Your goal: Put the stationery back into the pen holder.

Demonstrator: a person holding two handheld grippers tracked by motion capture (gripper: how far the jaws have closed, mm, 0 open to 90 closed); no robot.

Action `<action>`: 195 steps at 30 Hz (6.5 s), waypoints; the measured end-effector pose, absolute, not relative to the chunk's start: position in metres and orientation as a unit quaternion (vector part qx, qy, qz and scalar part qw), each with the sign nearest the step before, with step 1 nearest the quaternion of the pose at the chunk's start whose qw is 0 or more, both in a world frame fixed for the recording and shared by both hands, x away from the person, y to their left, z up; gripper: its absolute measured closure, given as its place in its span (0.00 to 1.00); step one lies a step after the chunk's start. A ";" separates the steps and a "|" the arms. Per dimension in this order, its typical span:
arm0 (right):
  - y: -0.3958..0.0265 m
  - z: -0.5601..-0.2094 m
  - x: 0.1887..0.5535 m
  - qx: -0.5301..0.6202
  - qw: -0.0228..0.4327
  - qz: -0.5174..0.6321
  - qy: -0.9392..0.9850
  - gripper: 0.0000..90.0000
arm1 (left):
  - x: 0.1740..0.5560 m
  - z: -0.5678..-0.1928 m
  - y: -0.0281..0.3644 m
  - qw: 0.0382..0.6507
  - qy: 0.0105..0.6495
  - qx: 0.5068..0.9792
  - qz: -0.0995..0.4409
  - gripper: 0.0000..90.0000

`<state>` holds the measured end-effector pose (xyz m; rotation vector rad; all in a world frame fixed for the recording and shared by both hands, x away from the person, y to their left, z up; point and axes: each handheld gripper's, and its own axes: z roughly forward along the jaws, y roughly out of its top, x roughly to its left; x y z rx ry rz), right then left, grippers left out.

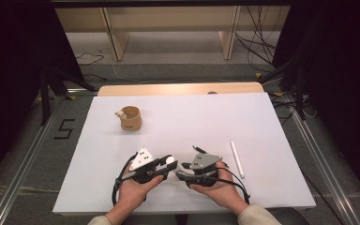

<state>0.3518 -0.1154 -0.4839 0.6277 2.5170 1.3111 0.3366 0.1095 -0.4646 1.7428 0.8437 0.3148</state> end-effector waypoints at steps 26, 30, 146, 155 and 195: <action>-0.125 -0.487 0.359 0.258 0.135 0.447 0.846 0.48 | 0.355 -0.450 0.147 0.530 0.382 0.717 0.242 0.72; -0.126 -0.487 0.359 0.263 0.134 0.447 0.844 0.47 | 0.359 -0.449 0.153 0.526 0.387 0.713 0.256 0.72; -0.136 -0.491 0.364 0.290 0.132 0.441 0.839 0.42 | 0.468 -0.435 0.202 0.433 0.435 0.676 0.407 0.71; -0.136 -0.491 0.364 0.290 0.131 0.441 0.839 0.42 | 0.468 -0.438 0.202 0.432 0.448 0.673 0.400 0.66; -0.169 -0.474 0.381 0.302 0.157 0.409 0.847 0.55 | 0.349 -0.471 0.192 0.461 0.433 0.731 0.255 0.40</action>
